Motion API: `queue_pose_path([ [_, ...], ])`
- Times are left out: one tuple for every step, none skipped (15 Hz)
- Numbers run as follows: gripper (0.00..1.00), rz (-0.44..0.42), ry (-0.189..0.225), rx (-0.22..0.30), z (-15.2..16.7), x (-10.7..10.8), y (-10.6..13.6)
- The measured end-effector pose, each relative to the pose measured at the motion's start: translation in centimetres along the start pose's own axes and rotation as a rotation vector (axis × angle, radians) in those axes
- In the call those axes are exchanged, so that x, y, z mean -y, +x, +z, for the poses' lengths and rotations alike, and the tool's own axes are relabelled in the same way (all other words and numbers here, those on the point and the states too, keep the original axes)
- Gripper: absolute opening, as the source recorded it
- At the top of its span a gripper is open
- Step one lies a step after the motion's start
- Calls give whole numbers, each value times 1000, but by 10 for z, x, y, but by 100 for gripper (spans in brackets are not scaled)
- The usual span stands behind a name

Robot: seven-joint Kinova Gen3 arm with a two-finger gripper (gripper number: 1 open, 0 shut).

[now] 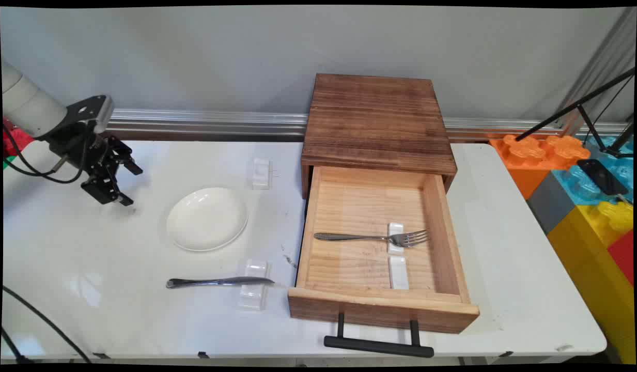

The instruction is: Pick up the knife from the right of the white plate

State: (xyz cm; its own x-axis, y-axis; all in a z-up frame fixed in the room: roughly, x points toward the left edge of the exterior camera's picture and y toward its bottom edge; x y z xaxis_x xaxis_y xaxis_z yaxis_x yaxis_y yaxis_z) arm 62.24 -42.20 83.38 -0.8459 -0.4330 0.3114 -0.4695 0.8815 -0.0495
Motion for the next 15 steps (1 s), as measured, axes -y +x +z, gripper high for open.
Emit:
queue_pose_path([
  [100,-3,-5,-5,0,-2,-1],
  [100,-10,-10,-10,0,-5,-2],
  [100,-15,-14,-13,0,-8,-3],
  [100,-22,-17,-18,0,-12,-3],
  [100,-29,-20,-25,1,-17,-2],
  [100,-33,-23,-30,1,-22,0],
  [100,-37,-26,-35,1,-25,2],
  [100,-41,-31,-41,2,-31,4],
  [100,-46,-39,-49,2,-39,8],
  [100,-49,-46,-55,3,-46,12],
  [100,-52,-54,-62,3,-54,17],
  [100,-54,-61,-67,4,-61,21],
  [100,-56,-70,-76,4,-70,27],
  [100,-54,-77,-81,5,-78,32],
  [100,-54,-82,-85,5,-83,35],
])
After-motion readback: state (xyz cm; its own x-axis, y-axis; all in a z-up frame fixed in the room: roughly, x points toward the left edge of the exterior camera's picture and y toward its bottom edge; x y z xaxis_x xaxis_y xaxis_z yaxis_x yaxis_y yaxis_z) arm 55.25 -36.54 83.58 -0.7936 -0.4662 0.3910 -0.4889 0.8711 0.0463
